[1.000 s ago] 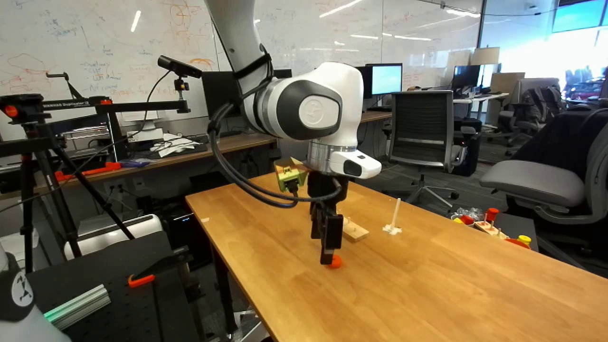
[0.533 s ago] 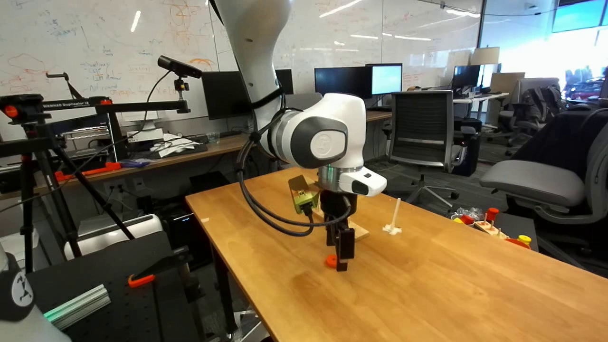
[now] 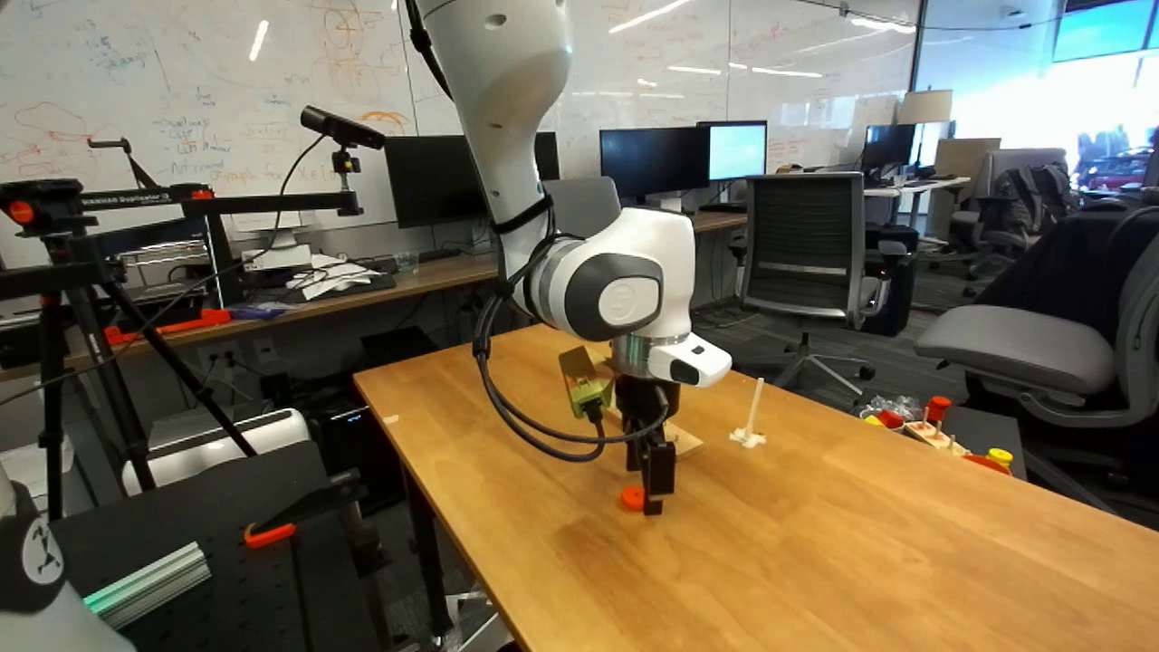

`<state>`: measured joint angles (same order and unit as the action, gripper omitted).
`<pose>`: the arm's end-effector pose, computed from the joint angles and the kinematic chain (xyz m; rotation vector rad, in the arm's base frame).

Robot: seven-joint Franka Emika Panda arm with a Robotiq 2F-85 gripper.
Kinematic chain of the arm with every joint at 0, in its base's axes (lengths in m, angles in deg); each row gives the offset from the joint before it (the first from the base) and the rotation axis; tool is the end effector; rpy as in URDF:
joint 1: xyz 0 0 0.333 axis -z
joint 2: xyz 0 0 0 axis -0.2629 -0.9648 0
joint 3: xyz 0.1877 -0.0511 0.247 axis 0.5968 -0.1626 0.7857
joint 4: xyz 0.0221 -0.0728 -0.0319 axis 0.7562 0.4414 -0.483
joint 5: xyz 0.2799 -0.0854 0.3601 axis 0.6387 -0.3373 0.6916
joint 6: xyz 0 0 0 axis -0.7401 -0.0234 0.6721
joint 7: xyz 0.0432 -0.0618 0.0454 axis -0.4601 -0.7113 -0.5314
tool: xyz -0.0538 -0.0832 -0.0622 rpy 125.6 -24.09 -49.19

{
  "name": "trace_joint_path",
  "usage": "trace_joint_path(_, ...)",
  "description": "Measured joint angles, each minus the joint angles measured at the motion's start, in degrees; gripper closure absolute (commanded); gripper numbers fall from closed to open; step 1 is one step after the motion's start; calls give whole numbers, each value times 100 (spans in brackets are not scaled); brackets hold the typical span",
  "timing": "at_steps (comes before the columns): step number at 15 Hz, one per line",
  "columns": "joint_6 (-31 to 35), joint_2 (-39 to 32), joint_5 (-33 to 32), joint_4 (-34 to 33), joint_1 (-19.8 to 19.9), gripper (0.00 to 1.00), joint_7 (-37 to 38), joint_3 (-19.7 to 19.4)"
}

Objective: Place the orange ring on the wooden stand

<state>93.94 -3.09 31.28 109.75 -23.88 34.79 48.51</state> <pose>0.5626 0.0495 -0.0185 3.0488 -0.6516 -0.0909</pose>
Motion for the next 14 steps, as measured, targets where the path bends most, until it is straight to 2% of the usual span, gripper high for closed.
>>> trace_joint_path(6, 0, -34, 260, -93, -19, 81, 2, 14)
trace_joint_path(7, -6, -24, 353, -90, -2, 84, 3, 10)
trace_joint_path(14, -11, 73, 857, -84, 251, 84, 2, 30)
